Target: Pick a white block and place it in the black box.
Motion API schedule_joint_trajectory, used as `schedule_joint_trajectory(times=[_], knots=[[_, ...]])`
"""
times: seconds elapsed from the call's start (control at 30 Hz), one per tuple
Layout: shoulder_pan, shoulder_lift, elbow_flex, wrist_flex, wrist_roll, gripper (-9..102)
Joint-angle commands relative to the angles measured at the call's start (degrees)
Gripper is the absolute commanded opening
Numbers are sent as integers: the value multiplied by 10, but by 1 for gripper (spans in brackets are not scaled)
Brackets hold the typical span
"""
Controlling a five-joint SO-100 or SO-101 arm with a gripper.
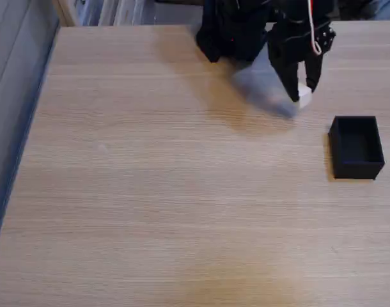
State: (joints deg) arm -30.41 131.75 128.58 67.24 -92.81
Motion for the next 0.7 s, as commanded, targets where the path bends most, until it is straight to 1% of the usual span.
schedule_joint_trajectory(times=[0.0,0.13,0.3,0.67], knots=[[-39,-57,-80,3,46,0],[-62,-141,-163,-2,78,0],[-69,-233,-254,-7,106,0],[-48,-352,-348,-11,121,0]])
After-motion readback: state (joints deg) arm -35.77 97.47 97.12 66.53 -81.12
